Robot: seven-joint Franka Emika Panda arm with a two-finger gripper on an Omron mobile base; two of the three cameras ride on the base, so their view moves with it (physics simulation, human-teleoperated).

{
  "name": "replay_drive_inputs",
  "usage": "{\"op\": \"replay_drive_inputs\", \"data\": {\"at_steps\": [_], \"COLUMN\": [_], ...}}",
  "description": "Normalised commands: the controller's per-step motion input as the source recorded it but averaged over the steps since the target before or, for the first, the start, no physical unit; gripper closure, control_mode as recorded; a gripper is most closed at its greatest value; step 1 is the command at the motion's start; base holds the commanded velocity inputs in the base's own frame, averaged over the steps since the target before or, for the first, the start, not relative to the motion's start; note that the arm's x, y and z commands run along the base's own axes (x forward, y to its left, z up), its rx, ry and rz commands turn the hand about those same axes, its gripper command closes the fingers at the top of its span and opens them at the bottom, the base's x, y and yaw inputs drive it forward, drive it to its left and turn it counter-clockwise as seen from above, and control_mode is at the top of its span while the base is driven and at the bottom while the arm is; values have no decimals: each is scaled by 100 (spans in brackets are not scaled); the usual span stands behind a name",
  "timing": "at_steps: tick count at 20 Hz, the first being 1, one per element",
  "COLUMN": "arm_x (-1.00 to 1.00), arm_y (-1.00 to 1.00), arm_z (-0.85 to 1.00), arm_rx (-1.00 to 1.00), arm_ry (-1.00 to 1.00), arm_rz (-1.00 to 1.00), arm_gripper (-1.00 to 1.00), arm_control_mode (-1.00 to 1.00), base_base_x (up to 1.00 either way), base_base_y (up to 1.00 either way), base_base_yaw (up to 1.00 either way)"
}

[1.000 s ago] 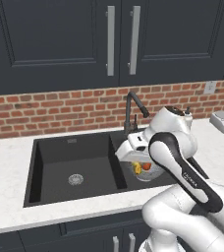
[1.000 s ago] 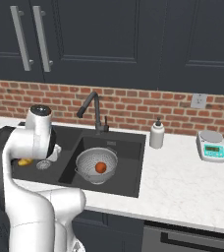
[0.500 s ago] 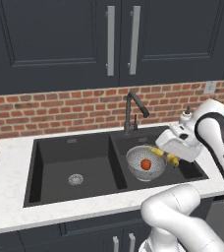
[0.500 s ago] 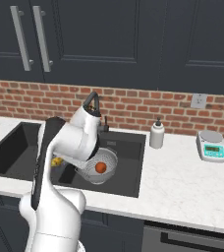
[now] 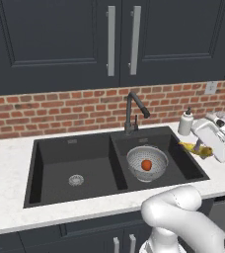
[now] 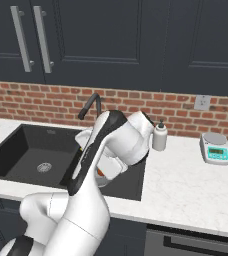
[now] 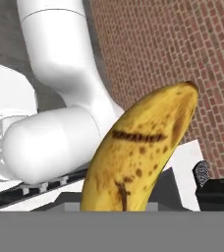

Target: Put the colander in the sink, put the banana, orange in the colander, and turn on the sink faucet and pour water over the colander.

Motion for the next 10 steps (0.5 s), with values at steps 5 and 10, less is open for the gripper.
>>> {"op": "replay_drive_inputs", "data": {"at_steps": [5, 10], "arm_x": [19, 46], "arm_y": [-36, -17], "arm_z": [0, 0], "arm_rx": [20, 20], "arm_ry": [10, 21], "arm_rz": [-27, -21], "arm_gripper": [100, 100], "arm_control_mode": [-100, -100], "base_base_x": [0, 0], "base_base_y": [0, 0], "base_base_yaw": [0, 0]}}
